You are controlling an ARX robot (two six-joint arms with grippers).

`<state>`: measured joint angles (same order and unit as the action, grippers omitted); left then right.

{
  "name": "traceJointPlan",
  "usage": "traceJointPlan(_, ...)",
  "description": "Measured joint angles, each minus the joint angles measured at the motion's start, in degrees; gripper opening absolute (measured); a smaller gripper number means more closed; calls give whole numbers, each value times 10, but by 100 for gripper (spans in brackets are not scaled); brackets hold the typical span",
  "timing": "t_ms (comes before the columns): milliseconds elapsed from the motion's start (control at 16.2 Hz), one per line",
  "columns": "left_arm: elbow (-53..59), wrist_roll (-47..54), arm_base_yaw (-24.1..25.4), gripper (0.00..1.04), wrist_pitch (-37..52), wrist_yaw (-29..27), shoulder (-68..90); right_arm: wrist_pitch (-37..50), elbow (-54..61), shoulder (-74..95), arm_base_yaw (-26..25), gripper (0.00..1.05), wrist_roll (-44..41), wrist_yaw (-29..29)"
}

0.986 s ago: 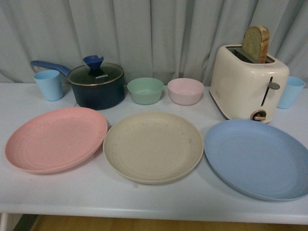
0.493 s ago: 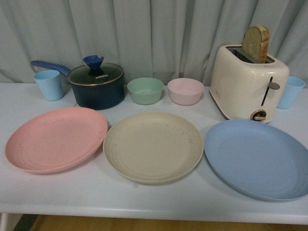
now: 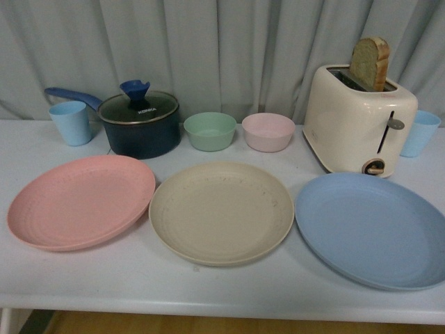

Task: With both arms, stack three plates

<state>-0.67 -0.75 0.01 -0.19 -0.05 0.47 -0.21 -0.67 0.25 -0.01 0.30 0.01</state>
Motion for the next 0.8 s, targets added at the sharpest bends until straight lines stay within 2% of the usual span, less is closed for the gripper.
traceJointPlan(801,0,0,0,98,0,0,0,0,0,0,0,98,0,0)
